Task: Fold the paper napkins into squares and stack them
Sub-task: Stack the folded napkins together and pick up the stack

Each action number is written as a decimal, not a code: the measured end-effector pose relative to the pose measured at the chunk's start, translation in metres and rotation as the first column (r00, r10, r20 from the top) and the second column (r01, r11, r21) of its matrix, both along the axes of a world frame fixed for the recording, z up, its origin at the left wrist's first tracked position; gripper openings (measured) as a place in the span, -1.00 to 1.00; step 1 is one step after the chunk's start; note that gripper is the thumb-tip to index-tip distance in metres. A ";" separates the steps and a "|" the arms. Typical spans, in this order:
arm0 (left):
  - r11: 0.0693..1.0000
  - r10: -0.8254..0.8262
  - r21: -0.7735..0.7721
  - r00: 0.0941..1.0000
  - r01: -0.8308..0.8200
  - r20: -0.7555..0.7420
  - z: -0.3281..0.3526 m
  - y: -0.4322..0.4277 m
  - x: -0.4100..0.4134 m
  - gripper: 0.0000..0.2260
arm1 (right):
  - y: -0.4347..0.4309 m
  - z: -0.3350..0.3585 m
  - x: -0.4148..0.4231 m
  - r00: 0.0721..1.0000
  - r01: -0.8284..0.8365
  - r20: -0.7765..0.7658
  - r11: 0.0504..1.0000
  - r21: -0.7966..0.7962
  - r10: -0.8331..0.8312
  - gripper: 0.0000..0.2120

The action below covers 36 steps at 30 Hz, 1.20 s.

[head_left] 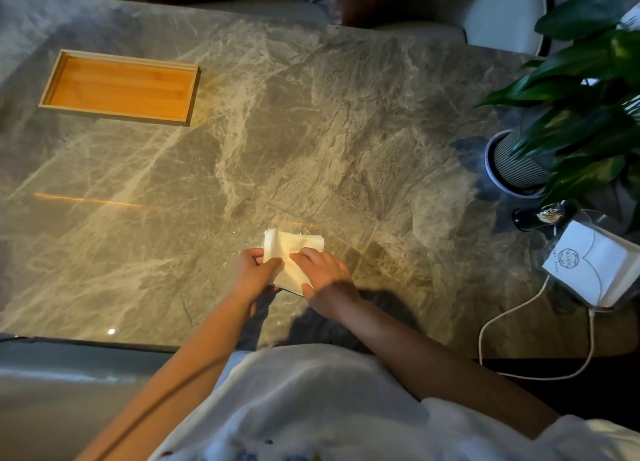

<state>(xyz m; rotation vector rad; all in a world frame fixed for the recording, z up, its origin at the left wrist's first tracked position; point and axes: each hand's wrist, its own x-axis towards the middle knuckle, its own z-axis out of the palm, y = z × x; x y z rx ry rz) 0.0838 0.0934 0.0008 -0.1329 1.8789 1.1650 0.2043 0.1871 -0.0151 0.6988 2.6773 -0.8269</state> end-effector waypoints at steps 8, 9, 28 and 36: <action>0.998 -0.009 0.069 0.971 -0.007 0.238 -0.003 -0.001 0.001 -0.87 | 0.000 0.000 0.006 0.990 0.104 -0.076 0.974 -0.201 -0.122 -0.47; 0.997 -0.007 0.078 0.971 -0.012 0.238 -0.003 0.000 0.003 -0.83 | 0.000 0.000 0.009 0.970 0.169 -0.123 0.945 -0.278 -0.210 -0.51; 0.952 -0.002 0.297 0.966 -0.078 0.258 0.022 -0.051 -0.067 -0.70 | -0.037 0.025 -0.062 0.394 0.624 0.363 -0.044 -0.780 -0.844 -0.86; 0.979 0.007 0.202 0.991 0.021 -0.137 0.040 -0.076 -0.152 -0.73 | -0.051 0.046 -0.162 0.552 0.521 0.279 0.064 -0.851 -0.786 -0.78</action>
